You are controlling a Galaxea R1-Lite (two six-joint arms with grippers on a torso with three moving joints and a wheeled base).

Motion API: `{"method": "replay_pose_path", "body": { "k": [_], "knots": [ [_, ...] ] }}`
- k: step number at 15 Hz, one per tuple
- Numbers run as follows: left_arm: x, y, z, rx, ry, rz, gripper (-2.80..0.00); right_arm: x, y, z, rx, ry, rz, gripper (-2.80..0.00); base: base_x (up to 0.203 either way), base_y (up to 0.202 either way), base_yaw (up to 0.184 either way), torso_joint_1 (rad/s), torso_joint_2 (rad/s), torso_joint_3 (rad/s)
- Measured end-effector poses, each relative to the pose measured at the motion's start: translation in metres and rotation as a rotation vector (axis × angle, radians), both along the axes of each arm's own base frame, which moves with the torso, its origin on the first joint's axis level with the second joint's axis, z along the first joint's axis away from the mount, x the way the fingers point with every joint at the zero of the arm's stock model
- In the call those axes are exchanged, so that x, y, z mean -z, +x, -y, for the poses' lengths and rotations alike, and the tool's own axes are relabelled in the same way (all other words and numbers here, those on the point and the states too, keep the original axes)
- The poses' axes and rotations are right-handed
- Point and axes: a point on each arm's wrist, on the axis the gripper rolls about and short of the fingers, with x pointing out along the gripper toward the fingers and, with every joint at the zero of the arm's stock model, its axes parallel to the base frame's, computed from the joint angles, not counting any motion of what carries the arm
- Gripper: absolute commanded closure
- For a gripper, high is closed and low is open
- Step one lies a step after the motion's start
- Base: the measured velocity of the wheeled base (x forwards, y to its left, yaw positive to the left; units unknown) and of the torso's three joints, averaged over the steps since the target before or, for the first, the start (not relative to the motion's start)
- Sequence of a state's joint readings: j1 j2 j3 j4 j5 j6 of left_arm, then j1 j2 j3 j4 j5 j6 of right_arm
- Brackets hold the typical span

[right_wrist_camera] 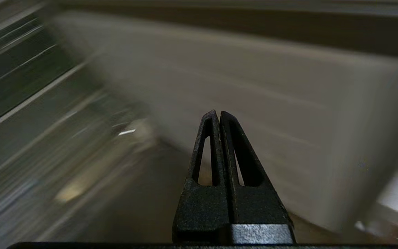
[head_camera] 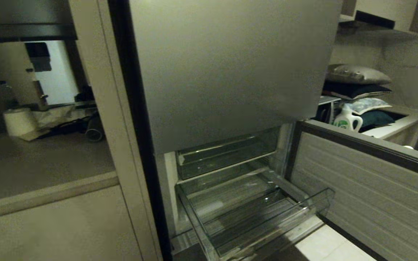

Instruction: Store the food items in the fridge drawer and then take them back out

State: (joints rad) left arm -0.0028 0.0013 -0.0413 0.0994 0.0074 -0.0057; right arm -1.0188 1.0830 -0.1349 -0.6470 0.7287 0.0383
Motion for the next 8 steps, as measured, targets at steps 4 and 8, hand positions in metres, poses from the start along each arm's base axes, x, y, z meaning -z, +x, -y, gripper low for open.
{"method": "replay_pose_path", "body": {
  "k": [4,8],
  "knots": [
    [0.000,0.000,0.000,0.001,0.000,0.000,0.00,0.010,0.011,-0.004,-0.099,0.049,-0.039,0.00,0.000,-0.008,0.176,0.003,0.00,0.003],
    [0.000,0.000,0.000,0.000,0.000,0.000,0.00,0.038,0.015,-0.005,-0.170,0.065,-0.164,0.00,-0.002,-0.008,0.166,0.003,0.00,0.000]
  ]
}}
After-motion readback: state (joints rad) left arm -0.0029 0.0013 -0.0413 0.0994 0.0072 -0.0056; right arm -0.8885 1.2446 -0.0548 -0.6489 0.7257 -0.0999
